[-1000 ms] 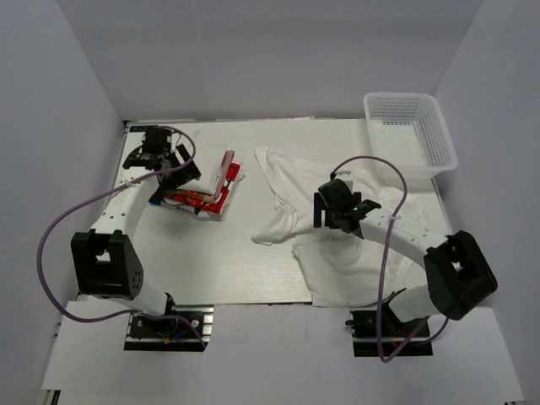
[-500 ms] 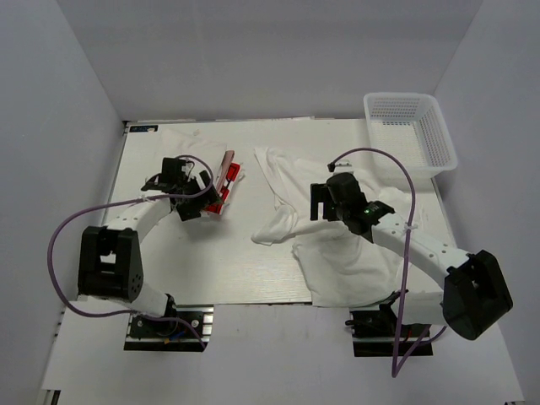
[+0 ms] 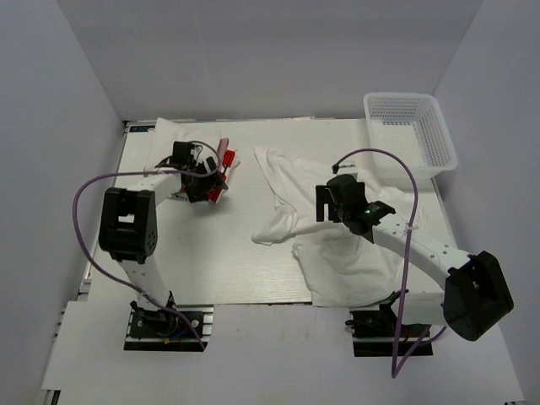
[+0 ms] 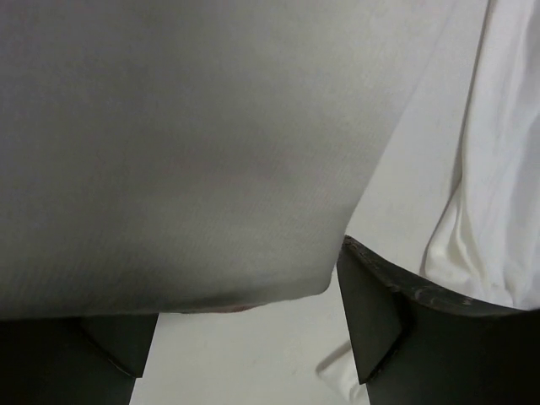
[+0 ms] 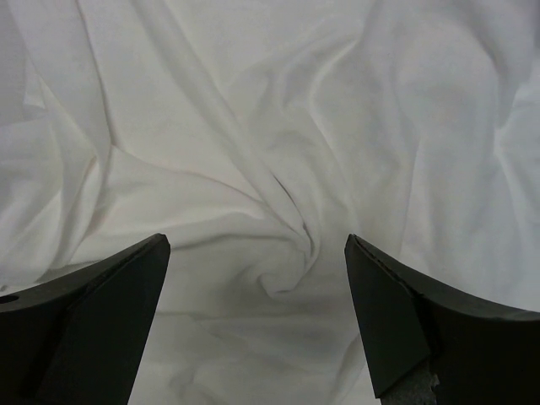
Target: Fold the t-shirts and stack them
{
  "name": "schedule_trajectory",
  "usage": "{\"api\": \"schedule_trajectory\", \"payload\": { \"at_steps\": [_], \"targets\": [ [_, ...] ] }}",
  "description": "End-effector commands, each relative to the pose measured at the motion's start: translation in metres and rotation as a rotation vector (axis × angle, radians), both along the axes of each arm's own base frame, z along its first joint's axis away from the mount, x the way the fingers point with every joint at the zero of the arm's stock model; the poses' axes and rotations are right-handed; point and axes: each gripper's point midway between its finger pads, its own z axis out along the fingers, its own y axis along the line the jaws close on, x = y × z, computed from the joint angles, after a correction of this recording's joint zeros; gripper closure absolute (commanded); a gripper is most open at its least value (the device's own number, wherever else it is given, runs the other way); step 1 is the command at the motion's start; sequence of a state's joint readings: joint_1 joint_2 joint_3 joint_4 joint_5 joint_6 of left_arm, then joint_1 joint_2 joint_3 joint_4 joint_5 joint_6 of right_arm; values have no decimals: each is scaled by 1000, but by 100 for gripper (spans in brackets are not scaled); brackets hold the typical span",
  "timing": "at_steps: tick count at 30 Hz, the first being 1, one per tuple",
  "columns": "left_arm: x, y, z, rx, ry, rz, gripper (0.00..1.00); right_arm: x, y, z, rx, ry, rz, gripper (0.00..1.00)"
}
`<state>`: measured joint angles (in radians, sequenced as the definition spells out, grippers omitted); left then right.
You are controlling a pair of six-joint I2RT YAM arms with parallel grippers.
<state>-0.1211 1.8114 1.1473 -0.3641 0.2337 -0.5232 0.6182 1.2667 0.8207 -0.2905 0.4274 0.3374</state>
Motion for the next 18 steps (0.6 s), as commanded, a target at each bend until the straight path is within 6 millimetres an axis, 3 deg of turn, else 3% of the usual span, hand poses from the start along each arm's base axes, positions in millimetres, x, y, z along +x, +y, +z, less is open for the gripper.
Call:
{"api": "schedule_trajectory", "payload": {
  "at_steps": [1,5,7,9,13,17,18],
  "targets": [
    [56,19,11,72,-106,48,13,2,-11,14,-39,-32,-28,10],
    [76,26,3,72,-102,68,13,-2,-13,9,-49,-9,-36,10],
    [87,39,8,75,-117,124,13,-3,-14,5,-61,7,-36,10],
    [94,46,1,80,-113,162,12,-3,-19,1,-86,26,-56,10],
    [118,71,7,79,-128,286,10,-1,-21,2,-107,37,-73,10],
    [139,81,9,57,-157,332,10,0,-21,2,-111,35,-77,10],
    [146,81,19,53,-181,333,10,1,-20,4,-104,32,-78,10]
  ]
}}
